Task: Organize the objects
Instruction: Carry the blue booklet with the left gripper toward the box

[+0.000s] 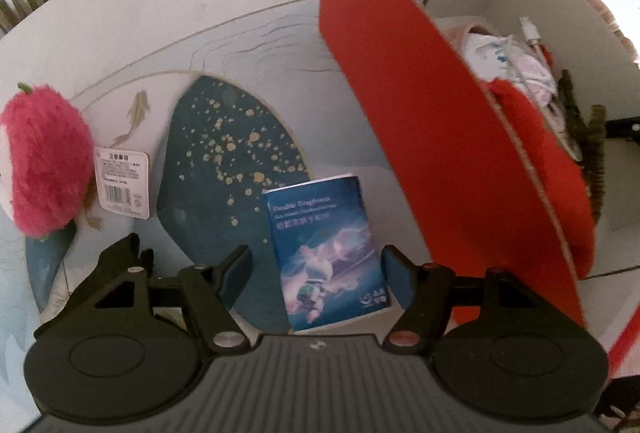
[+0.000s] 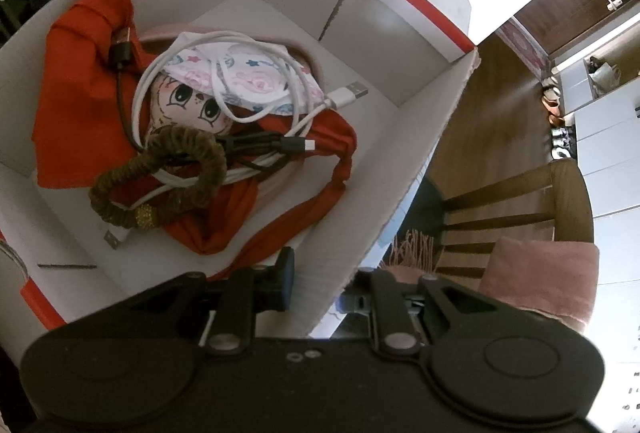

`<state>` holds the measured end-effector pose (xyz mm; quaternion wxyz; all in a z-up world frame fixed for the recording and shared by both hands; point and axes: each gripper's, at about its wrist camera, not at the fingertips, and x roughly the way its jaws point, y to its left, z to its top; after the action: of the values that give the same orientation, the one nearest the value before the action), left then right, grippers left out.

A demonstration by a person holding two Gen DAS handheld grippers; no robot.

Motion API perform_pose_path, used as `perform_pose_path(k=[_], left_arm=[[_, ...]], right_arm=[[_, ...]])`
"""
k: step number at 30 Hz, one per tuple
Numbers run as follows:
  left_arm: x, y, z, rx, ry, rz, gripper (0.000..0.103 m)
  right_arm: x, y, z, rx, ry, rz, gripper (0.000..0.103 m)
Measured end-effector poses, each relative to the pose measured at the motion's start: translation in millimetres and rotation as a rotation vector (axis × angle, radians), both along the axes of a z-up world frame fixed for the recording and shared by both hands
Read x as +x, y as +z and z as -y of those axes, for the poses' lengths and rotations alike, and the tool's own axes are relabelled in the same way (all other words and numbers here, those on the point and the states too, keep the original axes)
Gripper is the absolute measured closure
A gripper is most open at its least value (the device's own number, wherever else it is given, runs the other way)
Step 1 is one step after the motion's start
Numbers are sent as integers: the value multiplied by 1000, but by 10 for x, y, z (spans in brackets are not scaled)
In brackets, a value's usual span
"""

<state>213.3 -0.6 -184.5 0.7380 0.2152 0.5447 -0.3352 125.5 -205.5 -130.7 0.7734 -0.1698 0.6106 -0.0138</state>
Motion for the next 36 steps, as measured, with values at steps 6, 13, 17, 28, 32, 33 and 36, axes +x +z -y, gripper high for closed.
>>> perform_pose_path(k=[6, 13, 17, 28, 32, 33, 36], left_arm=[[-37, -12, 21, 3, 1, 24, 52], [-77, 157, -18, -15, 2, 36, 52], [-70, 453, -70, -60, 2, 73, 52], [-97, 1278, 110, -178, -73, 157, 52], [-155, 1401, 325, -199, -127, 177, 52], [-161, 1408, 375, -202, -137, 177, 52], [-206, 1392, 571, -195, -178, 178, 52]], right_arm=[[-9, 4, 5, 3, -5, 3, 85], [-24, 18, 27, 8, -6, 9, 86], [-48, 29, 18, 7, 10, 13, 86], [-72, 39, 5, 6, 25, 12, 86], [-65, 32, -3, 1, 27, 10, 86], [-65, 30, -4, 0, 27, 10, 86], [-63, 25, -18, -2, 28, 9, 86]])
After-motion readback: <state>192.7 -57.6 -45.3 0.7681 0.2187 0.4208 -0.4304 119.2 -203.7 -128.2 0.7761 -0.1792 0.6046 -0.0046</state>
